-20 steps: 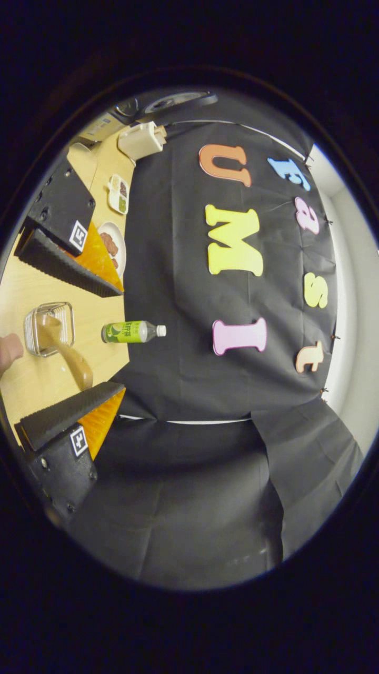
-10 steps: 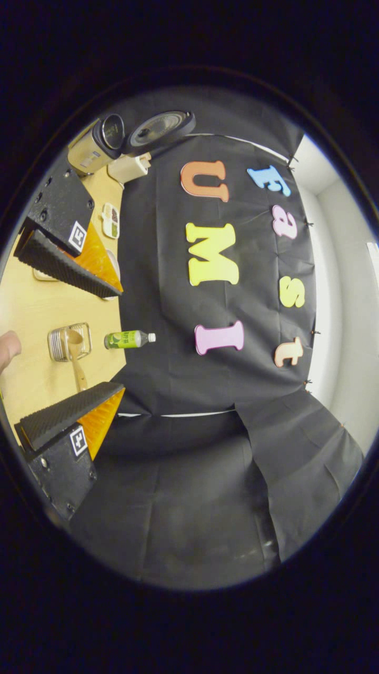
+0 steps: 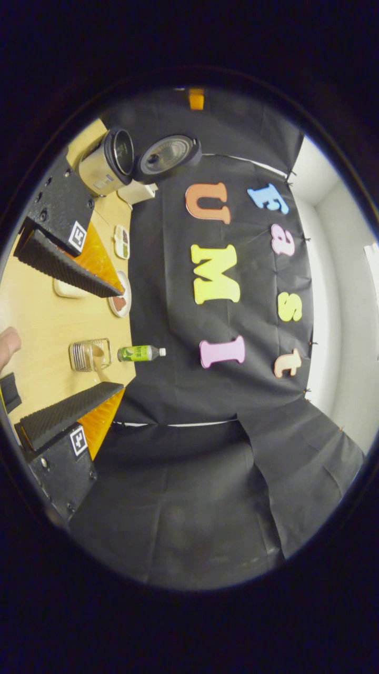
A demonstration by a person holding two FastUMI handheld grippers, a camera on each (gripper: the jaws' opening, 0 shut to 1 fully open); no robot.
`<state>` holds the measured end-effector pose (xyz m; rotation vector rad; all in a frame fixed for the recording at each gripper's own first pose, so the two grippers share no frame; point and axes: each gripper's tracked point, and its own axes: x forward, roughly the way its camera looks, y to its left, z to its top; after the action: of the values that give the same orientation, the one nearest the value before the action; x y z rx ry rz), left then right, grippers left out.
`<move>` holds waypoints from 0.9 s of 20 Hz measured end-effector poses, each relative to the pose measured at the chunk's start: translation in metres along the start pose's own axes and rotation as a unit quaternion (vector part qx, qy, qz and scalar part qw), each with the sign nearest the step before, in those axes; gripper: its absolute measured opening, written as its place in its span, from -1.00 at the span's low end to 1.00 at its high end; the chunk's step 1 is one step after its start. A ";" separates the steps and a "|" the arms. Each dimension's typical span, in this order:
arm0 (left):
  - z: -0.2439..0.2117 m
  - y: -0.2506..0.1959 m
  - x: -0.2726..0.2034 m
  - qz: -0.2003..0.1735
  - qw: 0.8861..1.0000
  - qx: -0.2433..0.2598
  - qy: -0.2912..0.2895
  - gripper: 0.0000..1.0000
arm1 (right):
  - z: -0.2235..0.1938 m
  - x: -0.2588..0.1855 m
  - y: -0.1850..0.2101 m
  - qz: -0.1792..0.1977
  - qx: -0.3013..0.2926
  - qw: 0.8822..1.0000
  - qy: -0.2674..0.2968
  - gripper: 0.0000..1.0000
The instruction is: Close the left gripper, press the button to open the rice cooker; take a wooden spoon from the chopstick holder with the right hand, scoop a spoonful of rice and pour it into the rice cooker, then put the wooden spoon back into the chopstick holder.
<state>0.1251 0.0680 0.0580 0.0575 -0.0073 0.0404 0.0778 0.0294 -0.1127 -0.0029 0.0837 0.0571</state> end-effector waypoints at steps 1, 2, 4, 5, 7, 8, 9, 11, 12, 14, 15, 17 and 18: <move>0.007 0.003 0.012 0.000 1.000 -0.003 -0.002 0.88 | -0.002 -0.001 0.002 0.006 -0.007 1.000 -0.002 1.00; 0.015 0.006 0.026 -0.001 1.000 -0.009 -0.005 0.88 | -0.005 -0.002 0.004 0.011 -0.013 1.000 -0.001 1.00; 0.030 0.013 0.056 0.001 1.000 -0.011 -0.016 0.89 | -0.011 -0.002 0.011 0.027 -0.021 0.999 0.000 1.00; 0.035 0.017 0.073 0.004 1.000 -0.011 -0.019 0.89 | -0.017 -0.001 0.013 0.032 -0.023 0.999 0.006 1.00; 0.027 0.022 0.111 0.004 1.000 -0.026 0.004 0.88 | -0.020 0.000 0.008 0.035 -0.019 0.999 0.004 1.00; 0.021 0.023 0.130 0.005 0.999 -0.038 0.017 0.89 | -0.020 0.000 0.004 0.034 -0.012 0.999 0.000 1.00; 0.017 0.027 0.142 0.003 0.999 -0.044 0.021 0.89 | -0.020 -0.001 0.001 0.033 -0.007 0.999 -0.003 1.00; 0.014 0.041 0.169 0.014 0.999 -0.042 0.018 0.89 | -0.023 -0.002 -0.007 0.028 0.001 1.000 -0.008 1.00; 0.009 0.048 0.178 0.024 0.998 -0.049 0.022 0.89 | -0.023 -0.002 -0.007 0.030 0.007 0.999 -0.012 1.00; 0.011 0.044 0.199 0.014 0.997 -0.069 0.017 0.67 | -0.028 0.003 -0.004 0.041 0.017 0.999 -0.010 1.00; 0.011 0.043 0.204 0.014 0.997 -0.072 0.017 0.88 | -0.030 0.004 -0.002 0.047 0.015 0.999 -0.006 1.00; 0.001 0.049 0.215 0.030 0.997 -0.056 0.037 0.89 | -0.037 0.003 -0.005 0.050 0.015 0.999 -0.003 1.00; 0.004 0.048 0.218 0.033 0.997 -0.056 0.036 0.94 | -0.037 0.003 -0.007 0.050 0.016 0.999 -0.002 1.00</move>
<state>0.3406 0.1246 0.0666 -0.0571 0.0599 0.1073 0.0783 0.0224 -0.1502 0.0325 0.0805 0.1551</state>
